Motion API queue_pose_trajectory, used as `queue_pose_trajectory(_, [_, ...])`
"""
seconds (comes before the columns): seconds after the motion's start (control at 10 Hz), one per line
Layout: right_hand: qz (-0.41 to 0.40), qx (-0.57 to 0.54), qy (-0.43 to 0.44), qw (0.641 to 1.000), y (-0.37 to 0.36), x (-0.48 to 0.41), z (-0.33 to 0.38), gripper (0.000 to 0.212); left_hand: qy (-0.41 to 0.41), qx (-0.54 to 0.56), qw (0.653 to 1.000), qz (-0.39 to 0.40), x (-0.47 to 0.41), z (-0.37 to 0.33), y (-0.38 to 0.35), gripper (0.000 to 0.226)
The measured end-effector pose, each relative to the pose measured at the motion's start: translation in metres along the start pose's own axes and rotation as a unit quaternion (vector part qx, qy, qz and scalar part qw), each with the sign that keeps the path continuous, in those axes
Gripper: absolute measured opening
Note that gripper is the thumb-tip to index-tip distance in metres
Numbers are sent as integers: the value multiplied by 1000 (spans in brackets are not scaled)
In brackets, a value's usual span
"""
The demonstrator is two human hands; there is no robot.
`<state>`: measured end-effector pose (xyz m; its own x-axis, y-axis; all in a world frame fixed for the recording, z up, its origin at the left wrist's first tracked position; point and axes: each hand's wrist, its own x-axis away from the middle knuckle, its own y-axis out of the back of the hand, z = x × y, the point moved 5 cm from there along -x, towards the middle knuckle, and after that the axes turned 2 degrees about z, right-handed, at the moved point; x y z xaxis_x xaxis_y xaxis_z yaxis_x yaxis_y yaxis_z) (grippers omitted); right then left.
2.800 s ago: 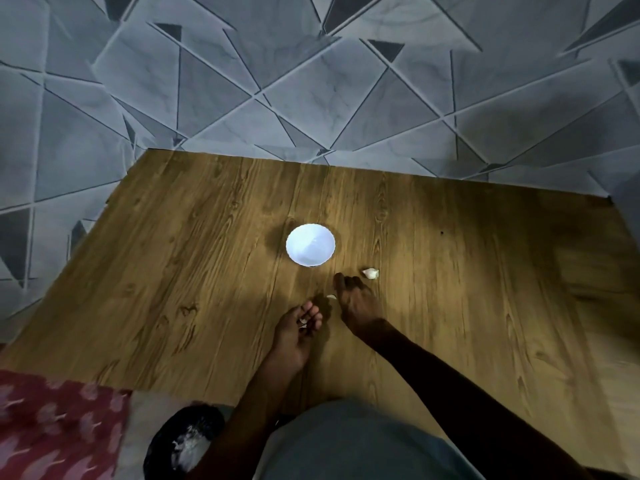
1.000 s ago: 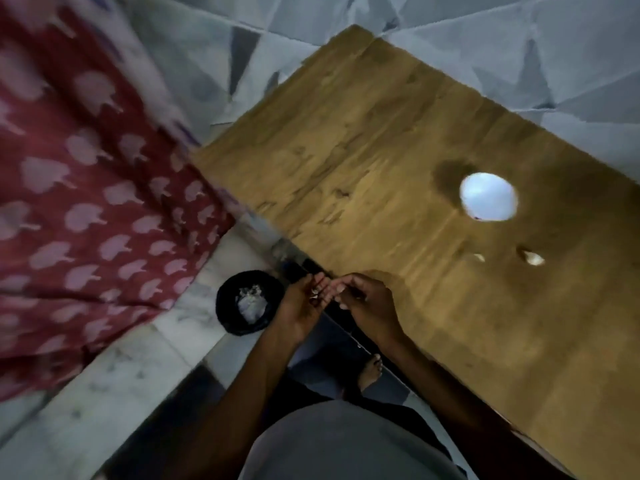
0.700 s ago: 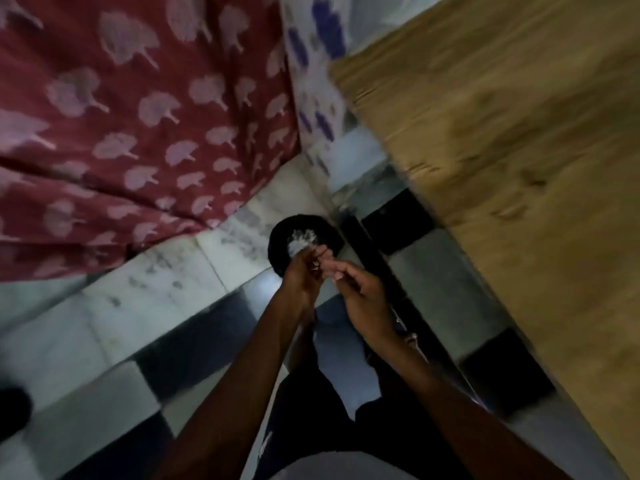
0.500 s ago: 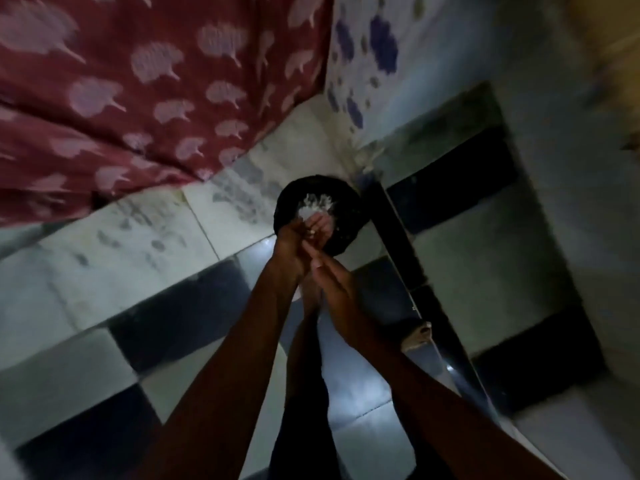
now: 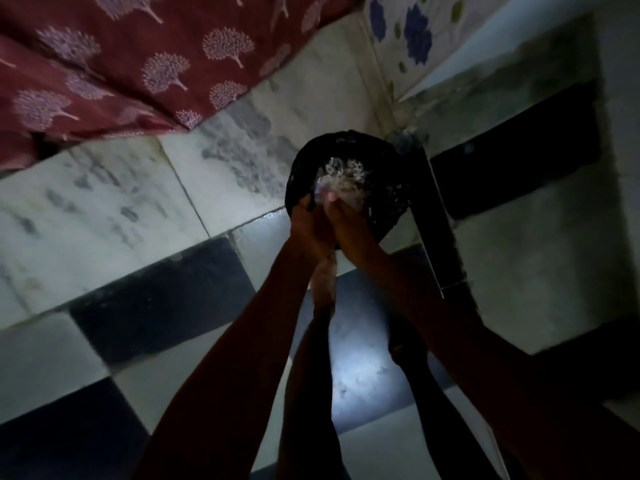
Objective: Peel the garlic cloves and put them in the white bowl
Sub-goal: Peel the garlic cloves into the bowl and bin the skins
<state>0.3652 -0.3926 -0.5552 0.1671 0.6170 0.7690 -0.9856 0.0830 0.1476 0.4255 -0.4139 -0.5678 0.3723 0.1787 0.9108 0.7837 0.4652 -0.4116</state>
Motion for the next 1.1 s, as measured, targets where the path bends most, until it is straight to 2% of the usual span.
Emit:
queue_pose_trajectory(0.1, [70,6,-28,997,6,58,40,50,3,-26,998,-49,49,5,-25,55])
queue_pose_trajectory(0.2, [9,-6,-30,1000,37,91,58,44,-14,-81,997,7,97,11,-47,54])
queue_pose_trajectory(0.3, [-113,-21,9,993,74,157,93,32,-32,-163,986,-11,178,19,-79,35])
queue_pose_trajectory(0.4, [-162,-39,77,983,115,244,135,21,-93,-275,956,-44,261,31,-110,27])
queue_pose_trajectory(0.5, [-168,-113,106,973,162,345,167,16,-114,-339,933,-45,342,62,-154,18])
queue_pose_trajectory(0.6, [-191,-156,130,960,210,434,176,16,-122,-403,907,7,401,110,-204,19])
queue_pose_trajectory(0.7, [-224,-195,130,946,260,507,162,17,-120,-465,874,76,441,170,-246,23])
queue_pose_trajectory(0.9, [-341,-274,162,885,367,628,108,14,-133,-555,794,211,496,317,-328,22])
queue_pose_trajectory(1.0, [-385,-309,187,849,415,671,72,14,-127,-589,759,246,503,392,-353,21])
queue_pose_trajectory(1.1, [-416,-345,192,819,453,699,37,15,-143,-598,741,270,505,451,-370,18])
